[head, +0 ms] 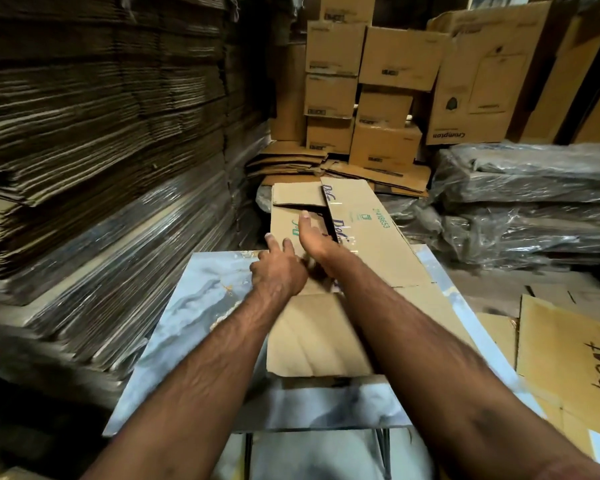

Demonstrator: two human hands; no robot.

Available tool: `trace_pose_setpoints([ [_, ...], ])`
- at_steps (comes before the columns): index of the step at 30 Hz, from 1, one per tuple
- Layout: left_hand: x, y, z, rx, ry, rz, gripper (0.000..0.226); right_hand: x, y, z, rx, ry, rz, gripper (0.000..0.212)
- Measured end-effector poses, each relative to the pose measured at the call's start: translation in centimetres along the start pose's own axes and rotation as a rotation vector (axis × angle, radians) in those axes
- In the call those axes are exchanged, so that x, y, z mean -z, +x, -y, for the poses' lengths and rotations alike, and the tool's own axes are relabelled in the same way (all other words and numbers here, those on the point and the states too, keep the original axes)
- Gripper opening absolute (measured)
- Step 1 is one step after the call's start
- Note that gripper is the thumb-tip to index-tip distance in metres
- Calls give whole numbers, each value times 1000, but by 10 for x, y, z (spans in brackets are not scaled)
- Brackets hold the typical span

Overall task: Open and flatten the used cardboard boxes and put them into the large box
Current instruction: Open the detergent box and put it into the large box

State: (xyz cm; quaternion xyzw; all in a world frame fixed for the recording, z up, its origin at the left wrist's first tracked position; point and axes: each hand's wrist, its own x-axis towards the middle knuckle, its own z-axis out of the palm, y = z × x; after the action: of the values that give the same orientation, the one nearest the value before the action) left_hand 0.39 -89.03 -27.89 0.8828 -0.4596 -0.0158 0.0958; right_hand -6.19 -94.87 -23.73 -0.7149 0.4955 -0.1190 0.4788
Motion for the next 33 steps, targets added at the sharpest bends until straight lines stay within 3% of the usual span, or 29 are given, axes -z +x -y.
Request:
trace_pose_setpoints([
  [2,0,1,0,-5,17,15,62,-8,1,-2,-17,-95,-124,77],
  [5,-1,5,0,-18,74,64,72,-4,5,-4,141,-473,-355,74],
  [8,-3,9,0,-21,68,59,56,30,10,4,201,-704,-502,77],
  [11,-1,15,2,-31,28,47,47,83,22,-5,80,-847,-575,87],
  [13,1,24,2,-40,29,31,47,115,29,-31,-37,-901,-543,92],
  [17,7,42,-8,-68,58,12,50,145,40,-95,-124,-835,-202,106],
  [19,14,53,-18,-46,95,-15,52,145,42,-109,-102,-790,-196,107],
  [22,13,70,-24,15,99,-48,55,142,46,-109,-57,-846,-255,93],
  [25,2,87,-22,22,-27,-17,60,138,50,-105,-119,-1010,-265,94],
  [29,-5,107,-27,95,-2,61,70,127,62,-80,-108,-1254,-84,102],
  [33,-2,127,-38,113,88,-32,67,103,95,-55,13,-1251,43,75],
])
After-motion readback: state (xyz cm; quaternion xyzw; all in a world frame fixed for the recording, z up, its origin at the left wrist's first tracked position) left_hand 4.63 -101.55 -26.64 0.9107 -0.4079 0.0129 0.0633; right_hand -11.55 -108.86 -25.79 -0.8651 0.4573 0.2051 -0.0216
